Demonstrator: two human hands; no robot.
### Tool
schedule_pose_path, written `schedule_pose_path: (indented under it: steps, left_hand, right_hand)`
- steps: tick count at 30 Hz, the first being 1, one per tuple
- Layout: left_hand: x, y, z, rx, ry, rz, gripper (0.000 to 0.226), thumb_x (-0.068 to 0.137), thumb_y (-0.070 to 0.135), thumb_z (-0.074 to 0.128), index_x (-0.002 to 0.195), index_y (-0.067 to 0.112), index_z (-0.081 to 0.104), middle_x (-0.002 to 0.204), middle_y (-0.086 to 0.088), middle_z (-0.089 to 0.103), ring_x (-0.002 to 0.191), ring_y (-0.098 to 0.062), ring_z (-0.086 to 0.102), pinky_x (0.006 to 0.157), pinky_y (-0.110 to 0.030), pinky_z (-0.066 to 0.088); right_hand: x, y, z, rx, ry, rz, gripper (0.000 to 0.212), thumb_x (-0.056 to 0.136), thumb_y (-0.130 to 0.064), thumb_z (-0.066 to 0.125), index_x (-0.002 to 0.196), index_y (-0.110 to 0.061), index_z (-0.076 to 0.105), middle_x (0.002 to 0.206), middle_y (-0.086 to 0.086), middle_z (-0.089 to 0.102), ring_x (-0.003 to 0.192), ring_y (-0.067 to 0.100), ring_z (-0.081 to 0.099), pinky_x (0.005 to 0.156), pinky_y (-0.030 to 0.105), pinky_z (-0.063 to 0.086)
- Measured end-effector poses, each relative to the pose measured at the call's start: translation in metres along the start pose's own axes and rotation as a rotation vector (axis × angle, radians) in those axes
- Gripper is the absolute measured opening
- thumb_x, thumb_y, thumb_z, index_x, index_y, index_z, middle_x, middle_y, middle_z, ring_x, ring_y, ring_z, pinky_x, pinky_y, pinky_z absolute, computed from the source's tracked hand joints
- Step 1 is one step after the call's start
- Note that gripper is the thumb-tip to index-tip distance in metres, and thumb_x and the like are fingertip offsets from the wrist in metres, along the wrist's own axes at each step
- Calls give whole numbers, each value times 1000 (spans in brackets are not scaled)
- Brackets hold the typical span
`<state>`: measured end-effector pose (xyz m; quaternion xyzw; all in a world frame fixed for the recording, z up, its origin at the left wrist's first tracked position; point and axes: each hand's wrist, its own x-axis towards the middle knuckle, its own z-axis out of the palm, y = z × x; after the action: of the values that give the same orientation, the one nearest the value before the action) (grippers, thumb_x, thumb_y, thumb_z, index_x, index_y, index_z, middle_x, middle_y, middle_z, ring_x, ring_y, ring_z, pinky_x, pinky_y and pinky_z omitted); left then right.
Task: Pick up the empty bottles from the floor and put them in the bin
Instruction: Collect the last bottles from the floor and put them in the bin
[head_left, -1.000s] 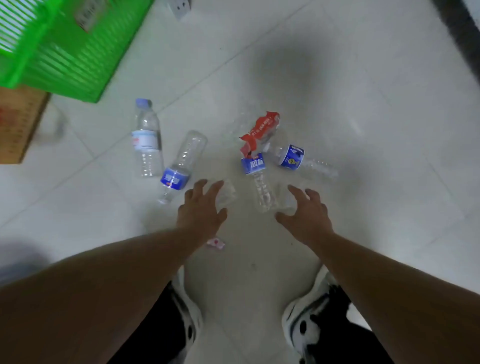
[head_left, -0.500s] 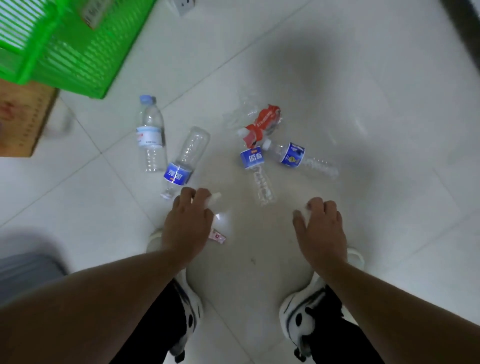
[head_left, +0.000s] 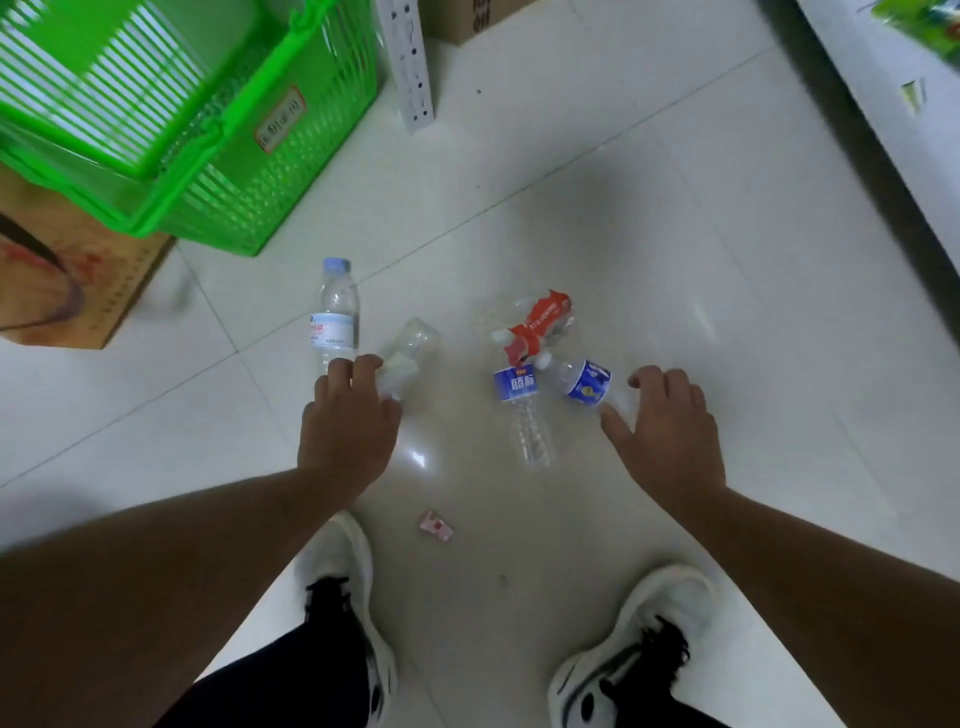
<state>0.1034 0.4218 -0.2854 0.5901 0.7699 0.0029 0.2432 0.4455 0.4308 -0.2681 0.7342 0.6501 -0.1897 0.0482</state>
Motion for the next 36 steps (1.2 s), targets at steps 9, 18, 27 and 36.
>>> schedule_pose_path:
  steps: [9,18,27,36]
  left_hand:
    - [51,-39,121,113,-68,-28,63,89,42,65,142,17,43,125,-15,58,113,-41,55,88,-53,50]
    - [-28,-4,22,-26,-152,-86,60,86,47,66,134,17,43,120,-9,55,109,-38,56,85,-49,45]
    - [-113,28,-146,-196,-195,-191,60,87,47,65,138,21,46,127,-4,57,116,-34,58,90,-49,52]
    - [-146,15,-241,-233,-72,-233,54,83,49,66,127,22,52,113,1,56,101,-31,62,81,-43,54]
  right_hand:
    - [56,13,126,-71,-151,51,74,84,-52,79,141,-19,46,131,15,55,118,41,57,89,55,56]
    - [-38,-9,23,12,-174,136,63,78,-45,85,121,-21,45,102,6,58,86,27,63,74,41,59]
    - [-126,-81,-117,356,-289,355,58,68,-51,81,108,-33,44,97,-4,61,84,22,58,73,32,42]
    - [-140,-156,-174,419,-266,224,64,65,-57,80,110,-34,43,97,-6,65,84,18,64,74,35,54]
